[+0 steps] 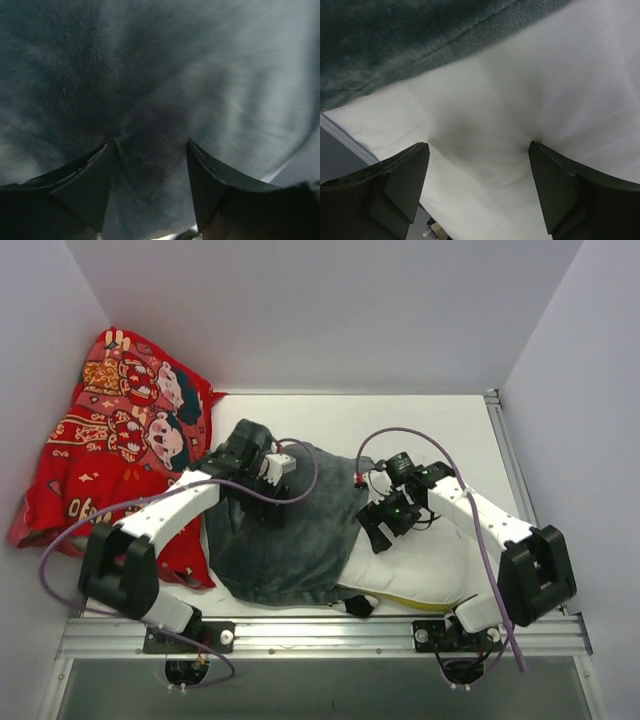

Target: Put the pillow into the pillowcase

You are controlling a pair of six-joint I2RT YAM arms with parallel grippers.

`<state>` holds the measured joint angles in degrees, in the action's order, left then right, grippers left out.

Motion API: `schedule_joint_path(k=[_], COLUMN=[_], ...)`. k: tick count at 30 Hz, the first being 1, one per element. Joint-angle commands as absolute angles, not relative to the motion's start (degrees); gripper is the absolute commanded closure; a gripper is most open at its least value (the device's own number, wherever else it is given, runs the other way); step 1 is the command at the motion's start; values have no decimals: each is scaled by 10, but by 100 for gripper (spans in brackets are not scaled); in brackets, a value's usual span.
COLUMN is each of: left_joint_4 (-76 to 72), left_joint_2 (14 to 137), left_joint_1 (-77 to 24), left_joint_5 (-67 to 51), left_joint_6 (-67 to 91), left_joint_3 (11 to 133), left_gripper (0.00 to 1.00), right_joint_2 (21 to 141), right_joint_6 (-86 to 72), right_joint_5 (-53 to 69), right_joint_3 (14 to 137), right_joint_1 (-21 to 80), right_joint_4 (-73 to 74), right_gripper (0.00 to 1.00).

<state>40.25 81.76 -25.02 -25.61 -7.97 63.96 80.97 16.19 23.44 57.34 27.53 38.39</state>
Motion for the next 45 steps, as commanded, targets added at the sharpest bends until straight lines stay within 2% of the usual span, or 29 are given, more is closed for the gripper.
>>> schedule_joint_path(k=[1,4,7,9,11,12,15,17,20,21,25,30,31,34,35,37,38,40,45], left_joint_4=[421,378,369,371,374,376,376,373,345,331,316,365,381,417,417,416,412,378,264], left_joint_2=[904,1017,1121,1161,1185,1176,1103,1053,954,910,810,680,664,621,616,623,633,680,795], left_joint_1=[-269,-266,-245,-226,-200,-193,-183,-185,-193,-197,-218,-268,-310,-400,-464,-529,-577,-606,-620], left_joint_5=[-224,-222,-214,-236,-263,-313,-367,-416,-446,-455,-468,-438,-426,-354,-332,-264,-240,-182,-126], left_joint_6=[-68,-69,-85,-96,-104,-121,-182,-214,-250,-253,-293,-446,-480,-588,-633,-683,-725,-746,-786], left_joint_3=[622,697,856,965,1013,1035,1009,942,833,804,696,583,570,516,502,480,476,479,500], left_gripper=[35,39,42,42,40,37,30,26,20,14,11,10,11,11,12,12,13,14,17], right_joint_2=[845,874,924,969,994,996,966,927,889,885,908,973,984,1015,1003,978,956,941,910], right_joint_6=[166,155,142,142,141,145,162,163,159,156,149,157,159,149,147,136,124,116,122], right_joint_5=[205,214,203,193,183,179,195,223,203,197,156,121,120,138,148,198,216,274,311], right_joint_3=[559,565,598,655,707,720,740,733,707,696,665,635,634,649,666,691,720,748,772], right_joint_1=[272,260,241,221,209,205,201,212,263,274,314,343,347,349,349,345,342,331,323], right_joint_4=[412,390,362,357,359,368,402,416,422,423,410,388,384,384,388,399,414,428,445], right_gripper=[18,18,19,20,20,20,15,12,7,6,5,7,9,52,77,97,100,100,100])
